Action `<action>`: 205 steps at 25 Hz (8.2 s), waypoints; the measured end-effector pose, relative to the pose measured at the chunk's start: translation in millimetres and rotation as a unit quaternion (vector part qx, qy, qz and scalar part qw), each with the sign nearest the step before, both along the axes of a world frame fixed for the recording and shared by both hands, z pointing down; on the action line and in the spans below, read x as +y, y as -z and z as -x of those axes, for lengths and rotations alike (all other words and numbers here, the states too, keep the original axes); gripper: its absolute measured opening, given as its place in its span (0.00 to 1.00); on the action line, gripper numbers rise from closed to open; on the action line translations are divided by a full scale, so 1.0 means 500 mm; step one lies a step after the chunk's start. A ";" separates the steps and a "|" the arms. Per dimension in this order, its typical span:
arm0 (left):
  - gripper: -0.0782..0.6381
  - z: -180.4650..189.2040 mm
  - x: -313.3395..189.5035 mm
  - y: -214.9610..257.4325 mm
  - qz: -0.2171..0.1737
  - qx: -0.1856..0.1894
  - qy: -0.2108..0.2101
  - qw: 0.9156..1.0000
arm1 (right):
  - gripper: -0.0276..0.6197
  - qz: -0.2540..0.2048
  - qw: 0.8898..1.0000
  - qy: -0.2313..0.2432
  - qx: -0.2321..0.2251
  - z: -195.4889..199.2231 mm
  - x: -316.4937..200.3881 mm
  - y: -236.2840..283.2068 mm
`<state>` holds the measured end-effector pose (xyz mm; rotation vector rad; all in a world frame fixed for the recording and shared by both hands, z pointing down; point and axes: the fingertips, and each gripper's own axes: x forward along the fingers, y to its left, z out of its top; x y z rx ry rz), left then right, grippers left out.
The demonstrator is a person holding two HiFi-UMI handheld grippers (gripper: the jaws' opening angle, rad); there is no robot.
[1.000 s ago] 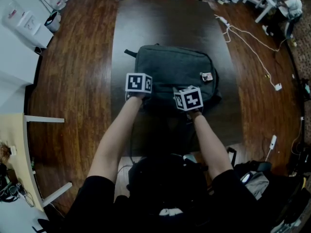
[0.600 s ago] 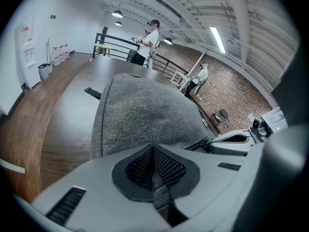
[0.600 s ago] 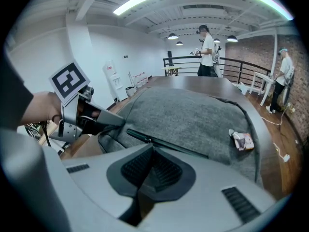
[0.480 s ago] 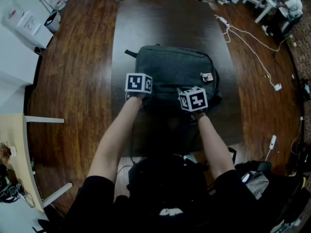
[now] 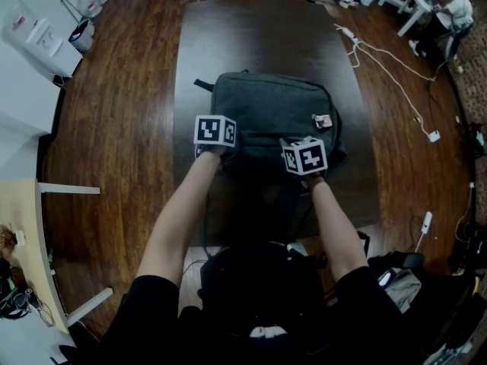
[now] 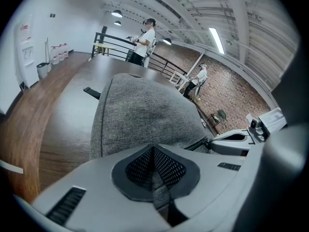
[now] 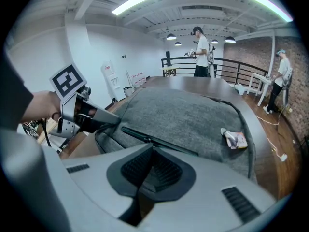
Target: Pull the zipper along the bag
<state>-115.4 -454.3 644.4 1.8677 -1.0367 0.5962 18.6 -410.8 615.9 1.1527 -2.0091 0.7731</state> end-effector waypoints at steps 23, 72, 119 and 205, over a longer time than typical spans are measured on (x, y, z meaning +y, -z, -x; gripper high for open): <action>0.12 0.000 -0.002 -0.004 0.000 0.000 0.007 1.000 | 0.08 -0.006 1.000 -0.009 0.002 -0.041 -0.003 0.000; 0.12 0.000 -0.001 -0.003 -0.017 -0.014 0.011 1.000 | 0.09 -0.013 0.994 -0.103 -0.012 -0.190 0.005 -0.042; 0.12 -0.245 0.543 0.036 -0.026 -0.052 0.074 0.996 | 0.05 0.003 0.993 -0.106 -0.044 -0.213 0.507 0.009; 0.12 -0.260 1.239 0.065 -0.016 -0.052 0.039 0.998 | 0.05 0.030 0.990 -0.122 -0.066 -0.153 1.153 0.033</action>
